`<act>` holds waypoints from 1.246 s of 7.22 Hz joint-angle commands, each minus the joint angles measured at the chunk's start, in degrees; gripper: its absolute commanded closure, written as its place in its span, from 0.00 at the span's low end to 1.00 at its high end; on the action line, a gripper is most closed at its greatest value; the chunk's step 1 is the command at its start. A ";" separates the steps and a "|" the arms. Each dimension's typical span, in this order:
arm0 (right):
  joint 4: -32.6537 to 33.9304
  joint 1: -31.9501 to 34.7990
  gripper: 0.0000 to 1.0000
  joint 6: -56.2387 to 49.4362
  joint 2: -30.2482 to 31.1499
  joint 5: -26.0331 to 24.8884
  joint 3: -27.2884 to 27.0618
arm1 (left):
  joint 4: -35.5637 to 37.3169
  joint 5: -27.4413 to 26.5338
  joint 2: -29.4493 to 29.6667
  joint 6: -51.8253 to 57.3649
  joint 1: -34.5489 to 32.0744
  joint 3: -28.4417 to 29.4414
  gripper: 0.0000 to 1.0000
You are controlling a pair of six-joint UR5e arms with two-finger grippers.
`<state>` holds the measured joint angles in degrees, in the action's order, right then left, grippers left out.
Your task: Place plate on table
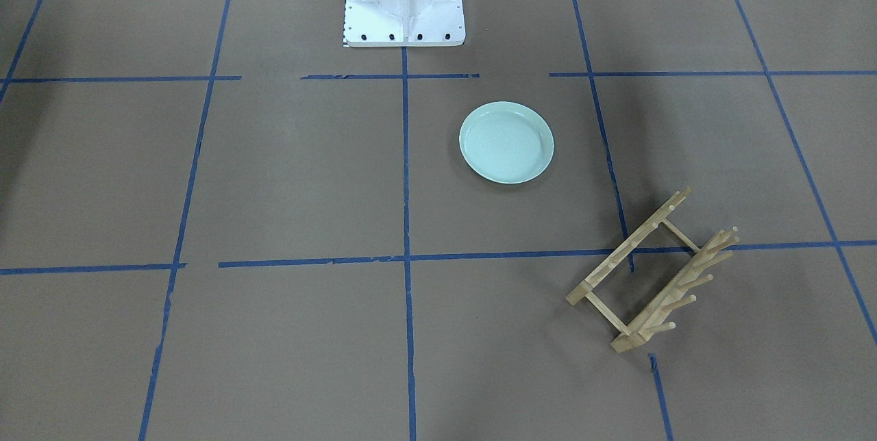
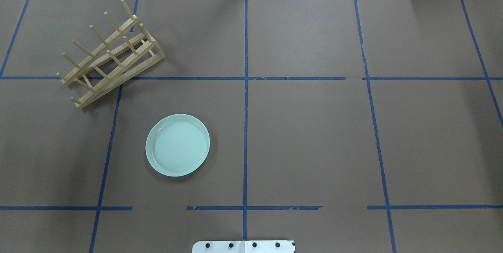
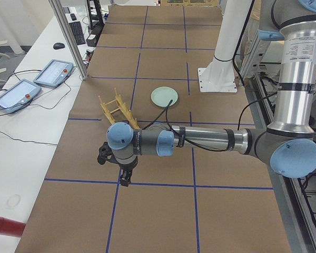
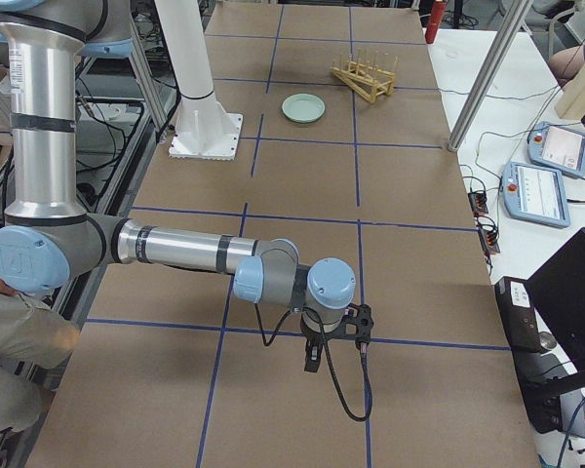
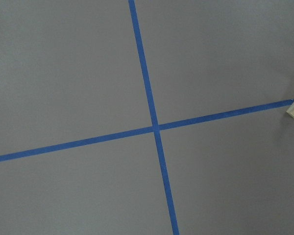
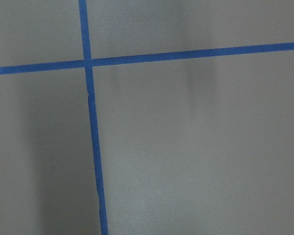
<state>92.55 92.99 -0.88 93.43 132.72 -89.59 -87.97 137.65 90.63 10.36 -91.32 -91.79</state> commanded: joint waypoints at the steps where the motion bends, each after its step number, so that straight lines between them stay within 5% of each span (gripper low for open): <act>1: 0.00 0.00 0.00 0.00 0.00 0.00 0.03 | -0.10 -0.10 -1.50 0.01 0.00 0.29 0.00; 9: 0.00 0.00 0.00 0.00 0.00 0.00 0.03 | 0.25 -3.62 2.18 0.36 -4.13 -0.41 0.00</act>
